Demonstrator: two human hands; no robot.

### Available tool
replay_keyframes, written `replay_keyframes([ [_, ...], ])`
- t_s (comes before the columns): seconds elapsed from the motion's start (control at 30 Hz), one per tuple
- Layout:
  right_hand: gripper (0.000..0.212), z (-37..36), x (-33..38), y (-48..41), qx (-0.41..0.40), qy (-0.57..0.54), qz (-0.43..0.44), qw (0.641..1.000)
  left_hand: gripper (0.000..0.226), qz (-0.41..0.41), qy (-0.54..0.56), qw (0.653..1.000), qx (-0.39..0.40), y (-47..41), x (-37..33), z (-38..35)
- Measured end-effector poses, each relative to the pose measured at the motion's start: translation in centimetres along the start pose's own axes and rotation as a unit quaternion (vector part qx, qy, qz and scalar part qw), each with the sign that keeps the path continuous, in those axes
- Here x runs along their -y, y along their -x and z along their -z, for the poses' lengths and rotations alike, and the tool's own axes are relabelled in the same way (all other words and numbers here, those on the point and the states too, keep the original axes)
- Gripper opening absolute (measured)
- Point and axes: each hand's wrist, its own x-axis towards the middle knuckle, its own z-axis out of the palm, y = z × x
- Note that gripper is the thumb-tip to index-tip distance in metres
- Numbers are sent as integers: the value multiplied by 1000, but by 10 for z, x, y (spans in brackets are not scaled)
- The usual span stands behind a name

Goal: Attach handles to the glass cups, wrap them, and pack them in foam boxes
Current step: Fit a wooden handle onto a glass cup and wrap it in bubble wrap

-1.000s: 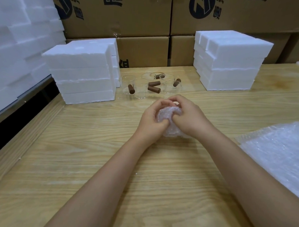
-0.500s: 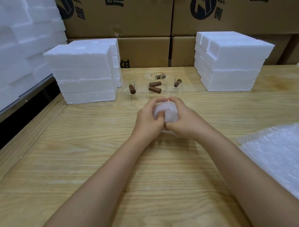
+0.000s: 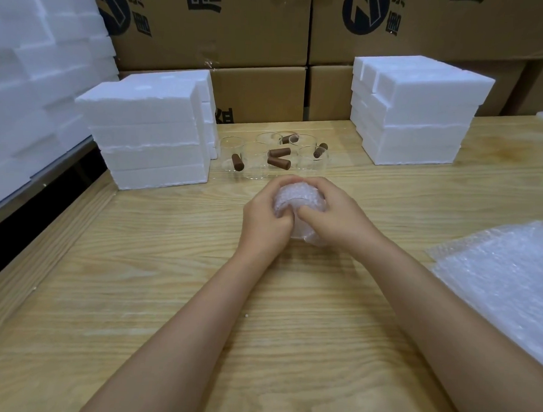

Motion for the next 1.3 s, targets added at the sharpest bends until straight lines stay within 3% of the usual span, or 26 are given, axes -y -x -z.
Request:
replay_keyframes([
  [0.2, 28, -2, -4, -1, -107, 90, -5, 990, 47, -1, 25, 999, 42, 3, -2, -3],
  [0.33, 24, 0, -7, -2, -122, 102, -18, 987, 37, 11, 32, 998, 43, 4, -5, -7],
  [0.43, 31, 3, -7, -3, -65, 93, 9, 993, 41, 31, 0, 1000, 6, 3, -5, -8],
  [0.57, 74, 9, -2, -2, 103, 52, 22, 993, 37, 46, -6, 998, -37, 0, -2, -2],
  [0.63, 79, 6, -4, -2, 105, 44, 13, 993, 33, 45, -5, 998, -32, 0, 0, -2],
  [0.77, 62, 0, -9, -3, 32, -21, -15, 999, 27, 3, 7, 1000, 18, 3, -3, -2],
  [0.93, 57, 15, -8, -6, 20, -89, -80, 993, 70, -84, 24, 977, 196, 6, 1, 9],
  [1.0, 54, 24, -7, -7, 38, -101, -111, 988, 82, -102, -8, 969, 227, 5, 4, 10],
  [1.17, 50, 45, -5, -5, 123, -221, -134, 958, 74, -96, -8, 983, 159, 2, 12, 7],
  [1.23, 58, 55, -8, -6, 124, -272, -124, 946, 73, -57, 0, 991, 124, 1, 14, 6],
  [1.3, 49, 58, -14, -6, 98, -319, -93, 938, 74, -17, 2, 995, 98, -1, 16, 6],
])
